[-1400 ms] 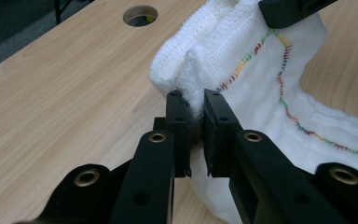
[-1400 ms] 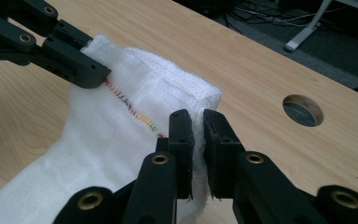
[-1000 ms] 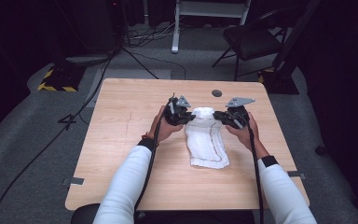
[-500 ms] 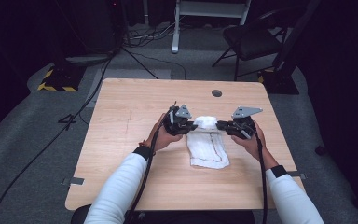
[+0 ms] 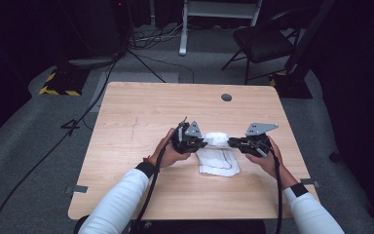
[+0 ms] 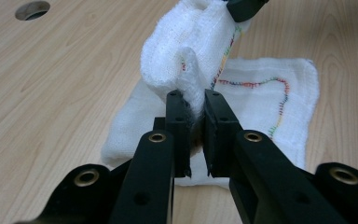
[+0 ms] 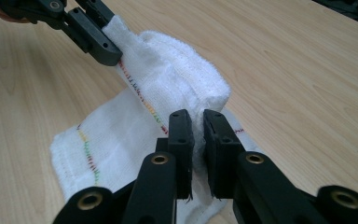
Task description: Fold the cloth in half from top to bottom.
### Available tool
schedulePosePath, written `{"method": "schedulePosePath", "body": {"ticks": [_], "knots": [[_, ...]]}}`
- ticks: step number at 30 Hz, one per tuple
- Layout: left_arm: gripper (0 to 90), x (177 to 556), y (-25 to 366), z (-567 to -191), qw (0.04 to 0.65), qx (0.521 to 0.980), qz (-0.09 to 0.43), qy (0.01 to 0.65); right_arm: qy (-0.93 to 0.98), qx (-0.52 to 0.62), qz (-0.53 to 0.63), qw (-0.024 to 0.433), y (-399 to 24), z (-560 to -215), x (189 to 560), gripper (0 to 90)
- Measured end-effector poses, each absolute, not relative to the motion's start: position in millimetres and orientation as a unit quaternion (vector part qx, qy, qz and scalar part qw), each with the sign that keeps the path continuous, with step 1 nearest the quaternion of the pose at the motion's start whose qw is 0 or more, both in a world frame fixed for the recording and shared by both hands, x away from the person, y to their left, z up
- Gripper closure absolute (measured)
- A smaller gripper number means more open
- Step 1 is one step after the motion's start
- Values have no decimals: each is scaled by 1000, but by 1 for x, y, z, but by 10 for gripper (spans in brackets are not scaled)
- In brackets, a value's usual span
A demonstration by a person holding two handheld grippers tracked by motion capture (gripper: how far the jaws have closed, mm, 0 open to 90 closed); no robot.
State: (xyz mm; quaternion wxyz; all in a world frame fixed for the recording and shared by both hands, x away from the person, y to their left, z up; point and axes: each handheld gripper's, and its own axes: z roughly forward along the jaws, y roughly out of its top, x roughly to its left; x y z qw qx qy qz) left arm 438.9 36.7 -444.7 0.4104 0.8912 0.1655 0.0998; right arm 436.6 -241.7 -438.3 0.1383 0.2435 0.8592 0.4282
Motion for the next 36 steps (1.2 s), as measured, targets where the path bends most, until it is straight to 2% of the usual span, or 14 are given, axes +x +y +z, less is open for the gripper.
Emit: {"method": "schedulePosePath", "body": {"ticks": [12, 24, 36], "knots": [[814, 414, 30, -461, 383, 908, 91, 140, 877, 219, 410, 121, -246, -445, 416, 811], [810, 393, 28, -473, 360, 922, 87, 113, 894, 211, 383, 103, -249, -468, 392, 796], [727, 381, 36, -480, 364, 921, 76, 114, 895, 219, 377, 91, -259, -478, 378, 742]]}}
